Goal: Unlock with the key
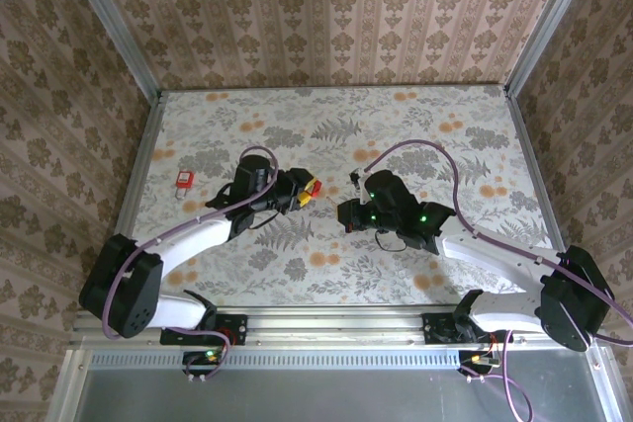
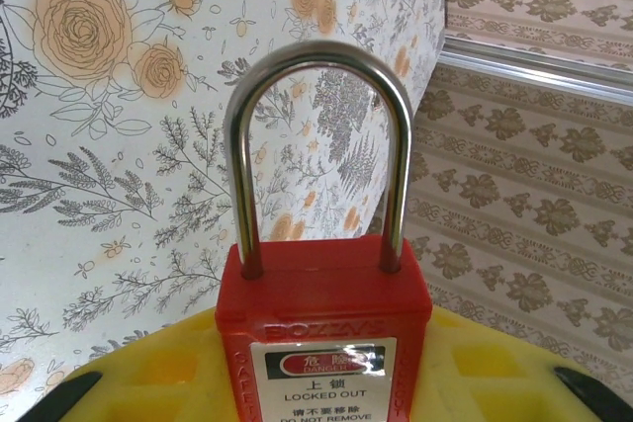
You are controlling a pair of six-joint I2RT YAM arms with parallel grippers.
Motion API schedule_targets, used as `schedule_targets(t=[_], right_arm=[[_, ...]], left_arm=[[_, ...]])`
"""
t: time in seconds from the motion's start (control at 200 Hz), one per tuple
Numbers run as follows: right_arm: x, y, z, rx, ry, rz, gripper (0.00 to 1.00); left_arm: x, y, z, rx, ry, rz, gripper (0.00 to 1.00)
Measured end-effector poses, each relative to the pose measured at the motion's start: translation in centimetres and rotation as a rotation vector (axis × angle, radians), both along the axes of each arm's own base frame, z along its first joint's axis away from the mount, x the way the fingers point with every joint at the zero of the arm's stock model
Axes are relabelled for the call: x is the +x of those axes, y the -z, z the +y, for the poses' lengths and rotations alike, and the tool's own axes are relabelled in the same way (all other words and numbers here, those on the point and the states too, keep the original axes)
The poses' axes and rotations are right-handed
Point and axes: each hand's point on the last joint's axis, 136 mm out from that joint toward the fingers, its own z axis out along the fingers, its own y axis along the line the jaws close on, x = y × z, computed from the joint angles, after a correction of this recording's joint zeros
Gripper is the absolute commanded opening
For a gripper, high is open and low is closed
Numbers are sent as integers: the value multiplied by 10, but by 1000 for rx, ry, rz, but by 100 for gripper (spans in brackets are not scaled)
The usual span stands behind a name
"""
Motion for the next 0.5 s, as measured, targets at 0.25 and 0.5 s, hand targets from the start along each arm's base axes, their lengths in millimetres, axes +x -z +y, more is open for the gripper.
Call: schedule_targets(t=[0.25,0.5], right_arm=[[3,3,7,12,-9,10,0],[4,1,10,29,-9,8,0]], left_arm=[[-5,-8,-3,-4,12,-26,1],[-14,-3,-10,8,31,-20,1]])
